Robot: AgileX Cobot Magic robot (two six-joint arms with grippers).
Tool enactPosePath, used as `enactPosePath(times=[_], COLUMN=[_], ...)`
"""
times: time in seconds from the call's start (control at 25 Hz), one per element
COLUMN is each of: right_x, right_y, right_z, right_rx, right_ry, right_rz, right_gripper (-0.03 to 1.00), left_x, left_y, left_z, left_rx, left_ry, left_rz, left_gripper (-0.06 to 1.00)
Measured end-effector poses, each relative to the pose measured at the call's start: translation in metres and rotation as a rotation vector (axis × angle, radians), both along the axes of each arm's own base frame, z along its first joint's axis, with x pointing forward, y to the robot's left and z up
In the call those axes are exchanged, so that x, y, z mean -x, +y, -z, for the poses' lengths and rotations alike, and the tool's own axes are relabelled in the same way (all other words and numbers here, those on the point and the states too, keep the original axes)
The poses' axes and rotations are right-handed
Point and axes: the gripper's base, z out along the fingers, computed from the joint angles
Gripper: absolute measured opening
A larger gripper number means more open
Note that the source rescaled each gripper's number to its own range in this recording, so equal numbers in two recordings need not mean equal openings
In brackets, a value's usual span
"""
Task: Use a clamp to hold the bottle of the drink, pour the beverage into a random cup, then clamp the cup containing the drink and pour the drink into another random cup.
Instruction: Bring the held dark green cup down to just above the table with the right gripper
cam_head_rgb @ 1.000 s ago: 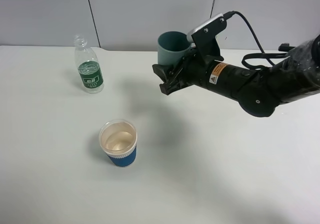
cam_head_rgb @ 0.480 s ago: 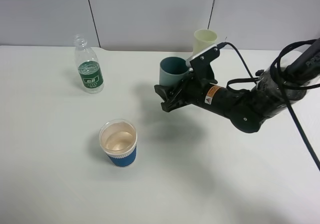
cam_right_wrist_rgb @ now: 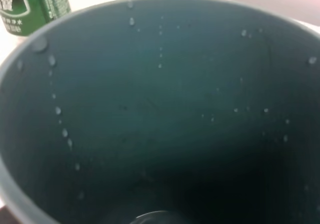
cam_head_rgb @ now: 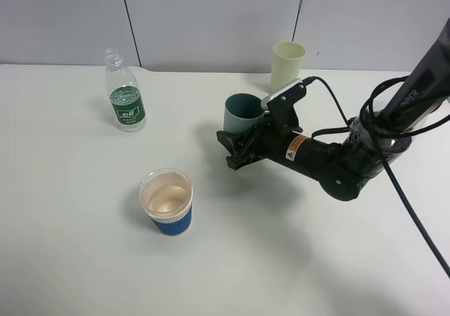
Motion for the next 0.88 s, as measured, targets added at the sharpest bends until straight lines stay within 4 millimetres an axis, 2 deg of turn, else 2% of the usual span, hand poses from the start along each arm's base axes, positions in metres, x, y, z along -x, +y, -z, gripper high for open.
enactPosePath(times=[0.44, 0.88], right_x=[0.002, 0.003], right_y=[-0.002, -0.002], right_z=[0.018, 0.021], right_rx=[0.033, 0.023], right_ry=[-0.030, -0.041], right_rz=[-0.007, -0.015], right_gripper=[0.00, 0.00], left_x=[0.000, 0.000], left_y=[0.000, 0.000], left_z=[0.000, 0.000], left_rx=[0.000, 0.000], left_ry=[0.000, 0.000], left_rz=[0.000, 0.000], left_gripper=[1.00, 1.00])
